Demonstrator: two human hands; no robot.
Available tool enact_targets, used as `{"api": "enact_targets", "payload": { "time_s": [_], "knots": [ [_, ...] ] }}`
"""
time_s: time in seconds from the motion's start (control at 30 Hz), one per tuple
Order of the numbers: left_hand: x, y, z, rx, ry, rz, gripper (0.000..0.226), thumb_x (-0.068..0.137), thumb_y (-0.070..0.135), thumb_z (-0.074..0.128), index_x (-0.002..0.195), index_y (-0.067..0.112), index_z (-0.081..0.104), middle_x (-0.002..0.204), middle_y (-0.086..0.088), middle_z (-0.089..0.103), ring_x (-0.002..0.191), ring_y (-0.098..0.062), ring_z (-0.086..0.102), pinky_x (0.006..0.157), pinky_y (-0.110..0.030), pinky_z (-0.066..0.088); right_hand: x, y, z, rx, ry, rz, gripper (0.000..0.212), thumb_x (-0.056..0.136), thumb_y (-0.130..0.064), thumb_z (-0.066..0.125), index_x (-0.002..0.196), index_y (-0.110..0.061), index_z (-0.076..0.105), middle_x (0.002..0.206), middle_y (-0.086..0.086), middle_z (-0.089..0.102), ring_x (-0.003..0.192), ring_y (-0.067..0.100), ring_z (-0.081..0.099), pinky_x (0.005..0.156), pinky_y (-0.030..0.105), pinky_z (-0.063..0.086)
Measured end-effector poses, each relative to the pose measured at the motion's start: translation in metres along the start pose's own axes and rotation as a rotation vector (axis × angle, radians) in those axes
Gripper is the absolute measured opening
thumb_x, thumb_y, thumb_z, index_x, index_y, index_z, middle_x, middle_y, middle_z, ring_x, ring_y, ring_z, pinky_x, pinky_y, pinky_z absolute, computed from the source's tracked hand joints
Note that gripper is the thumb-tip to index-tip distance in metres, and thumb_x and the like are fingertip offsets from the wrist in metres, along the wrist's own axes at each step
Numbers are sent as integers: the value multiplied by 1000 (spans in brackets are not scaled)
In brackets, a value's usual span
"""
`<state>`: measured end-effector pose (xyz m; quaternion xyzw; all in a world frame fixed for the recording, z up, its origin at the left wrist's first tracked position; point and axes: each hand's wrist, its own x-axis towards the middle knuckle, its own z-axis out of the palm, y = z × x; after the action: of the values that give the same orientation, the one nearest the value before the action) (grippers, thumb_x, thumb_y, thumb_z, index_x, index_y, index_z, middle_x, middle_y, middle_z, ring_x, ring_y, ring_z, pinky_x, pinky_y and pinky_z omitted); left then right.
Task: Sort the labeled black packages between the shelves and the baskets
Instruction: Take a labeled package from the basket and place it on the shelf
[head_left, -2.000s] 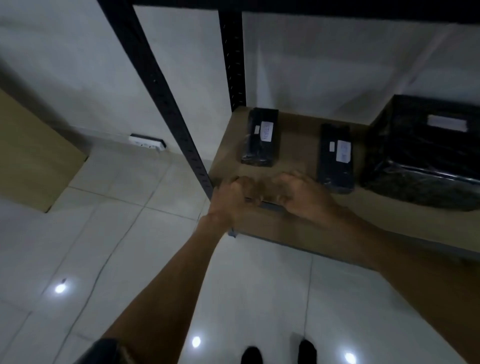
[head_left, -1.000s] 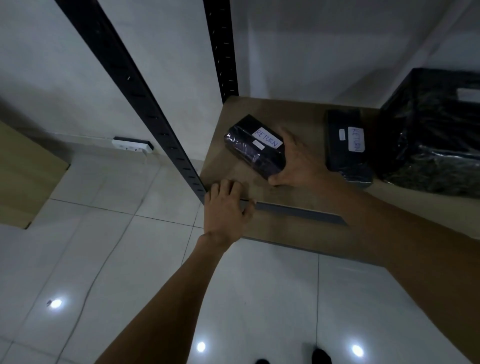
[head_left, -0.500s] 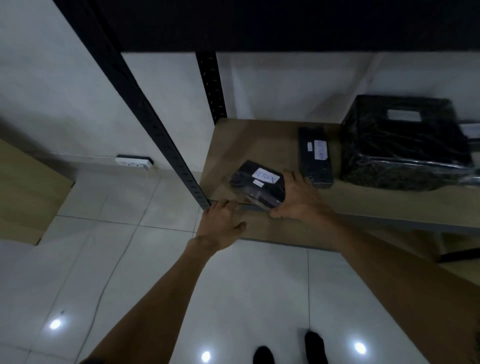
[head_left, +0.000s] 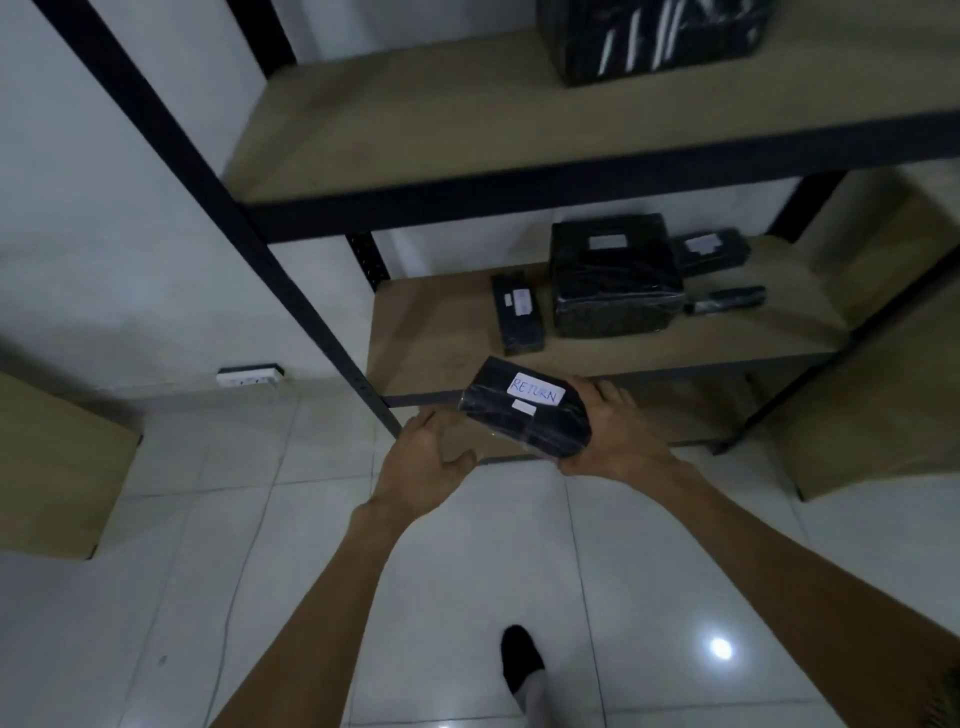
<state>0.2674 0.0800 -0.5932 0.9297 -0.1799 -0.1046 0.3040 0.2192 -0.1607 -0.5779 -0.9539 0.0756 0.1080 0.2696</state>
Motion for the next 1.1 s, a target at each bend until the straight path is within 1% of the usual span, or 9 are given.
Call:
{"api": "enact_targets", "payload": {
  "time_s": [0.07,0.2,0.27,0.4,0.5,0.67,0.83,0.97,1.1],
  "knots": [
    [-26,31,0,-22,0,38,46,84,28,70,125,13,56,119,0,56,100,-13,53,76,-9,40,-41,11,-17,1,52,-4,112,56,-37,85,146,-17,22,138,11,39,125,29,38,101,40,38],
    [-90,86,11,-39,-9,96,38,85,35,69,116,16,59,107,3,57,97,-15,56,75,-17,41,-130,39,-47,11,134,-27,109,57,-39,83,146,-17,24,135,9,41,122,26,40,99,37,40],
    [-123,115,19,-69,5,106,37,84,36,70,114,16,61,104,6,57,97,-12,55,77,-18,41,-176,55,-61,4,163,-28,109,57,-42,83,146,-19,23,134,6,40,122,23,40,98,36,42],
    [-177,172,33,-88,-33,151,41,84,41,70,118,21,60,108,16,55,101,-6,54,83,-20,45,-259,84,-83,0,182,-9,111,57,-45,82,146,-20,21,134,5,40,122,21,39,98,38,45],
    [-204,210,38,-100,-62,211,39,84,39,70,119,23,60,112,16,55,104,-3,52,88,-19,44,-312,99,-97,-5,197,-10,111,56,-45,82,146,-19,22,136,4,39,122,21,40,100,38,45],
    [-226,252,44,-113,-116,287,36,84,36,71,116,23,61,115,10,57,107,-5,53,90,-20,42,-383,116,-114,-26,282,56,110,57,-46,80,147,-19,22,135,3,41,122,22,41,100,36,43],
    [-235,284,54,-59,-178,401,42,84,39,70,121,21,58,119,8,55,111,-7,51,94,-28,45,-442,135,-126,-50,356,157,108,59,-44,80,147,-20,21,138,2,40,122,21,41,96,32,44],
    [-240,320,71,-25,-271,418,47,86,38,68,126,18,55,125,7,51,113,-6,47,91,-21,37,-481,160,-137,-52,389,248,108,59,-44,81,146,-24,20,138,1,40,122,20,40,95,31,44],
    [-238,363,96,-10,-424,415,46,87,35,68,127,17,55,122,7,54,107,-6,50,84,-19,39,-509,195,-154,-47,419,315,105,61,-43,81,146,-23,22,137,1,41,122,18,39,95,31,43]
  ]
}}
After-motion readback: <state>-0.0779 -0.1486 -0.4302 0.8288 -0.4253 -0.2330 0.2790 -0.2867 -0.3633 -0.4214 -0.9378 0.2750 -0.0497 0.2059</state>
